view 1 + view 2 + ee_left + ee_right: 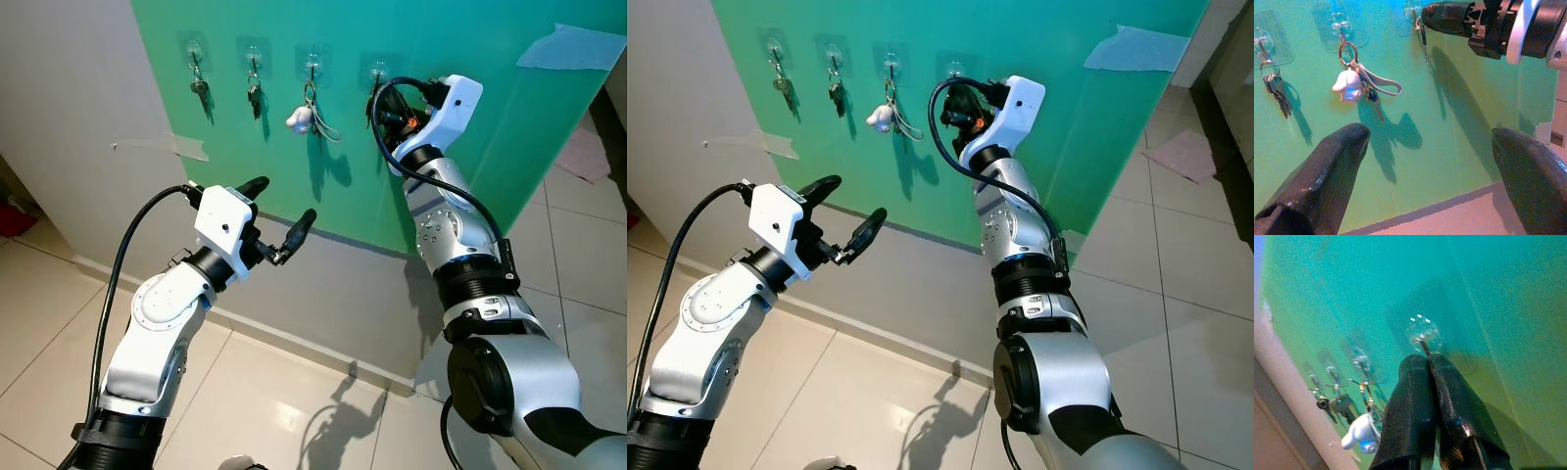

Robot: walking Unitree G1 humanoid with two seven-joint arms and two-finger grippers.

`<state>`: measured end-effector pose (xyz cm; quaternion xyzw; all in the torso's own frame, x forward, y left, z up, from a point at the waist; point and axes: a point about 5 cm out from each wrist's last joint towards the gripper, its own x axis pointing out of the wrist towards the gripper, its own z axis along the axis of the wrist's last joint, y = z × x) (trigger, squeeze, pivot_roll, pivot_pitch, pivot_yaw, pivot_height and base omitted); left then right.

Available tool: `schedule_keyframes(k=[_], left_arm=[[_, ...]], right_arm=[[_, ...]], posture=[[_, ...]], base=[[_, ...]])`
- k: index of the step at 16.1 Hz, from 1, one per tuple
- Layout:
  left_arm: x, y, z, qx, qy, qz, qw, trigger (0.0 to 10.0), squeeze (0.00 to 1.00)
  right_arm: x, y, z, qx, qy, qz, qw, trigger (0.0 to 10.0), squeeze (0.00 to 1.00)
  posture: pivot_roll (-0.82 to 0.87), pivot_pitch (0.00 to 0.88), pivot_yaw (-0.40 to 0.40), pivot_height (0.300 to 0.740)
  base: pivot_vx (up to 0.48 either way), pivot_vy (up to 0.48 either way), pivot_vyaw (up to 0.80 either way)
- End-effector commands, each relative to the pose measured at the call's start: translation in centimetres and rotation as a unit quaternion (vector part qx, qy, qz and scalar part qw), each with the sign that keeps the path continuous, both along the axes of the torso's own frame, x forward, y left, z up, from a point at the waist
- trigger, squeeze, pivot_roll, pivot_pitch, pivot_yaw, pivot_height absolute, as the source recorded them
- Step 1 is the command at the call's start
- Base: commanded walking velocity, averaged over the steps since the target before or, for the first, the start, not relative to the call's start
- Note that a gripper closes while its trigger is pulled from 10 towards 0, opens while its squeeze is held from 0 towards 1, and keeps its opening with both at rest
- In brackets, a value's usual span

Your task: Hang keys on a hook

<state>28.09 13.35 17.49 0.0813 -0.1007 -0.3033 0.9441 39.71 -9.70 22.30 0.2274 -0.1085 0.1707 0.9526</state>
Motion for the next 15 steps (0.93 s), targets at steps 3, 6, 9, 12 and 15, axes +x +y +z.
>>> schedule_keyframes(k=[3, 6, 9, 12, 15], left_arm=[[0.0, 0.1, 0.2, 0.005, -0.003, -0.002, 1.0, 10.0, 0.0], [-0.2, 0.1, 0.1, 0.008, -0.001, -0.005, 1.0, 10.0, 0.0], [-0.2, 0.1, 0.1, 0.01, 0.0, -0.006, 1.0, 10.0, 0.0], [-0.2, 0.0, 0.0, 0.01, 0.0, -0.007, 1.0, 10.0, 0.0], [-0.1, 0.0, 0.1, 0.009, -0.006, -0.001, 1.0, 10.0, 0.0]], right_arm=[[0.5, -0.5, 0.7, 0.01, 0.011, -0.023, 1.0, 10.0, 0.0], [0.5, -0.6, 0.2, 0.008, 0.022, -0.027, 0.999, 10.0, 0.0], [0.2, -0.1, -0.3, -0.014, 0.025, -0.01, 1.0, 10.0, 0.0], [0.0, 0.0, -0.7, -0.017, 0.027, -0.005, 0.999, 10.0, 0.0], [-0.2, 0.3, -1.0, -0.027, 0.026, 0.0, 0.999, 10.0, 0.0]], posture=[[0.05, 0.001, 0.02, 0.74], [0.05, 0.003, 0.019, 0.74], [0.05, 0.006, 0.019, 0.74], [0.05, 0.008, 0.02, 0.74], [0.05, 0.011, 0.022, 0.74]], base=[[0.0, 0.0, 0.0], [0.0, 0.0, 0.0], [0.0, 0.0, 0.0], [0.0, 0.0, 0.0], [0.0, 0.0, 0.0]])
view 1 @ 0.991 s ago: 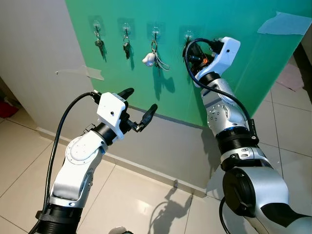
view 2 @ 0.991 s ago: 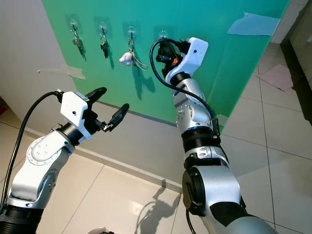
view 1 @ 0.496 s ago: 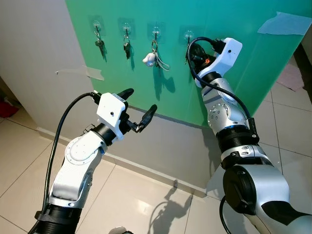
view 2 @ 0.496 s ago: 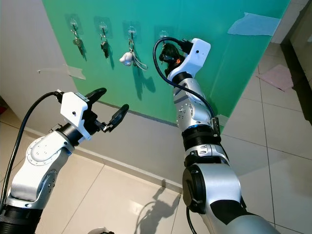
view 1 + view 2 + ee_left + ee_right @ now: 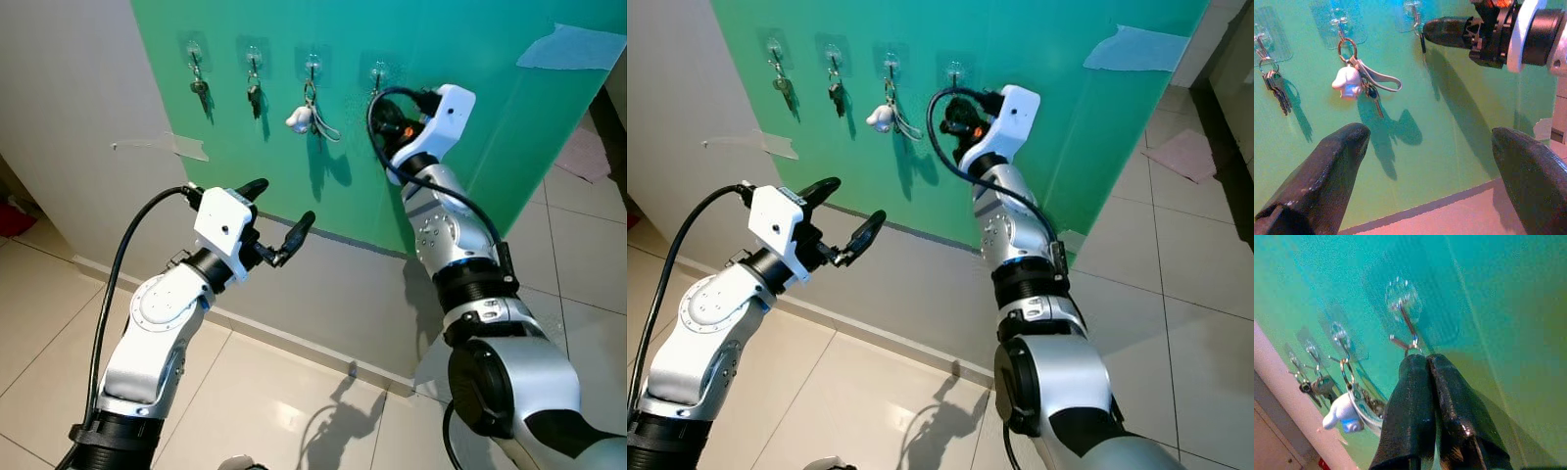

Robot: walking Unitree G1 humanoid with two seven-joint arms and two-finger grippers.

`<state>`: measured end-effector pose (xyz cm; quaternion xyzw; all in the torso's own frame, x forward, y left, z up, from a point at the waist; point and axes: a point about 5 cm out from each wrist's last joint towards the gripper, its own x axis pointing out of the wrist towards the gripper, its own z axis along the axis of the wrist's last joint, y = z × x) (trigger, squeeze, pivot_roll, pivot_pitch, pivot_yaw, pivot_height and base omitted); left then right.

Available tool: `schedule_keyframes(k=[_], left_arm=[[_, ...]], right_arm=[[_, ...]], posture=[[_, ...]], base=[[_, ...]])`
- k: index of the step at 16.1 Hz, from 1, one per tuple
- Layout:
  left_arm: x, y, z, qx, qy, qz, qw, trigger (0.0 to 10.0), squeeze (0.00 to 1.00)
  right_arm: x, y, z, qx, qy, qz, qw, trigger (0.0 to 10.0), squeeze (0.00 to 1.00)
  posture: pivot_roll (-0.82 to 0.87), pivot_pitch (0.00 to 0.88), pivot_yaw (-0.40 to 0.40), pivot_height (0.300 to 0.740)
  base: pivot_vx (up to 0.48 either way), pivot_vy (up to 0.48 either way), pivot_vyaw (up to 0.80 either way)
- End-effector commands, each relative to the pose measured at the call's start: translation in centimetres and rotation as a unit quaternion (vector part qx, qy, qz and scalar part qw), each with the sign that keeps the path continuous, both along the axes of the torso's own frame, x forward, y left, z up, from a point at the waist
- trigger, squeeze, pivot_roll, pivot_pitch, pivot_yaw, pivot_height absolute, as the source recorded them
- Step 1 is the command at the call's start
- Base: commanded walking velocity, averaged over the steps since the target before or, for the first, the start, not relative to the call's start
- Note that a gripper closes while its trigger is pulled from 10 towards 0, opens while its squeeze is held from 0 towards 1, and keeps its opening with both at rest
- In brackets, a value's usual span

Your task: Hang keys on a hook

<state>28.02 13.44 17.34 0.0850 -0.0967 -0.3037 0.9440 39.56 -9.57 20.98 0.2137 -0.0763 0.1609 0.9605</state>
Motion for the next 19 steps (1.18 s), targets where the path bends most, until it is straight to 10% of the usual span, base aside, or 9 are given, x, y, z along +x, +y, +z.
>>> schedule_keyframes(k=[1, 4, 5, 6, 10, 11, 12, 19], left_arm=[[-0.1, 0.0, 0.3, 0.004, -0.009, -0.001, 1.0, 10.0, 0.0], [-0.1, 0.1, 0.3, 0.004, -0.009, 0.0, 1.0, 10.0, 0.0], [-0.1, 0.1, 0.3, 0.003, -0.009, 0.001, 1.0, 10.0, 0.0], [-0.1, 0.1, 0.3, 0.003, -0.009, 0.002, 1.0, 10.0, 0.0], [0.2, 0.1, 0.2, 0.005, -0.011, 0.015, 1.0, 10.0, 0.0], [0.3, 0.2, 0.0, 0.007, -0.007, 0.033, 0.999, 10.0, 0.0], [0.5, 0.5, -0.5, -0.001, 0.008, 0.068, 0.998, 10.0, 0.0], [0.1, 3.5, -3.8, 0.017, 0.039, 0.197, 0.979, 10.0, 0.0]], right_arm=[[-0.1, 0.2, 0.3, -0.008, -0.005, 0.006, 1.0, 10.0, 0.0], [-0.3, 0.3, 0.0, -0.013, -0.004, 0.009, 1.0, 10.0, 0.0], [-0.3, 0.2, -0.1, -0.011, -0.003, 0.009, 1.0, 10.0, 0.87], [-0.3, 0.2, 0.0, -0.008, -0.003, 0.009, 1.0, 10.0, 1.0], [-0.4, 0.1, -0.4, -0.013, 0.0, 0.009, 1.0, 10.0, 1.0], [-0.6, -0.2, -0.8, -0.02, 0.001, 0.008, 1.0, 10.0, 0.78], [-1.3, -1.1, -1.7, -0.028, 0.003, 0.001, 1.0, 10.0, 0.0], [-8.2, -7.9, -9.3, -0.167, 0.085, -0.103, 0.977, 10.0, 0.0]], posture=[[0.05, 0.012, 0.022, 0.74], [0.04, 0.01, 0.02, 0.74], [0.04, 0.009, 0.02, 0.74], [0.04, 0.009, 0.02, 0.74], [0.04, 0.0, 0.016, 0.74], [0.04, 0.0, 0.008, 0.74], [0.04, 0.0, -0.001, 0.74], [-0.05, 0.0, 0.014, 0.74]], base=[[0.0, 0.0, 0.0], [0.0, 0.0, 0.0], [0.0, 0.0, 0.0], [0.0, 0.0, 0.0], [0.0, 0.0, 0.0], [0.0, 0.0, 0.0], [0.0, 0.0, 0.0], [0.0, 0.159, 0.0]])
